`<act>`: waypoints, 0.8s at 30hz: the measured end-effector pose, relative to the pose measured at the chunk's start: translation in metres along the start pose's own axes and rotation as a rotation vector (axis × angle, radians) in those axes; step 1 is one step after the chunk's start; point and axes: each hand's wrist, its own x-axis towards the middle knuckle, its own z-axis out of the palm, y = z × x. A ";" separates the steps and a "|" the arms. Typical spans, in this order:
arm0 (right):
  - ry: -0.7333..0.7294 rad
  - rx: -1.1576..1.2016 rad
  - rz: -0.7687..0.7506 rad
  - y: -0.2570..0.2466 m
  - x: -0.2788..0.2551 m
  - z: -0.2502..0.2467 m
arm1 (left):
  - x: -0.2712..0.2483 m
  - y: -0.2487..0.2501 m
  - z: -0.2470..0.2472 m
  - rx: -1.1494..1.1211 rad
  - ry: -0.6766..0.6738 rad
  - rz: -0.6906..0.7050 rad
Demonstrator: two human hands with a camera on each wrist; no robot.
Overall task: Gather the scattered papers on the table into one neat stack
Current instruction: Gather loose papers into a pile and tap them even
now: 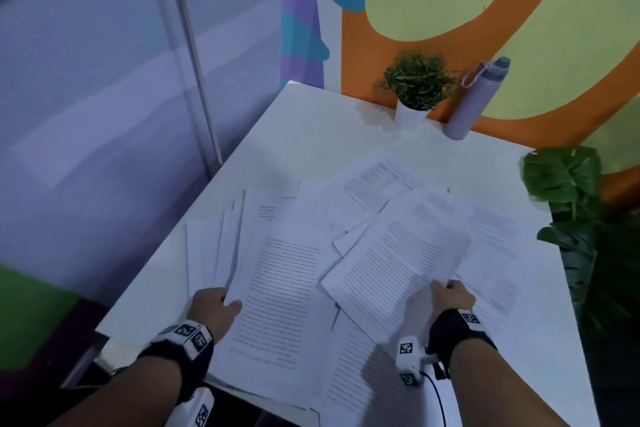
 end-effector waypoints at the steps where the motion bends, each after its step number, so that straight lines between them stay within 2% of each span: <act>1: -0.023 -0.018 -0.022 0.002 0.003 0.003 | 0.002 0.001 0.000 0.023 0.019 -0.008; 7: -0.058 -0.012 -0.100 0.005 -0.007 -0.003 | 0.011 0.012 -0.009 0.102 -0.030 -0.038; 10: -0.155 0.032 -0.063 0.016 -0.021 -0.020 | 0.013 0.014 -0.012 0.112 0.033 0.016; 13: -0.261 0.060 -0.032 0.035 -0.040 -0.037 | 0.011 0.013 -0.009 -0.011 0.088 0.049; 15: -0.270 -0.029 -0.048 0.047 -0.051 -0.048 | 0.010 0.011 -0.006 -0.101 0.079 0.038; 17: -0.263 -0.097 -0.045 0.058 -0.060 -0.054 | 0.009 0.012 -0.004 -0.074 0.061 0.066; 21: -0.201 -0.047 -0.003 0.084 -0.065 -0.047 | 0.003 0.024 0.000 0.055 0.155 0.186; 24: -0.214 0.080 0.009 0.089 -0.070 -0.034 | -0.008 0.035 0.003 -0.009 0.154 0.167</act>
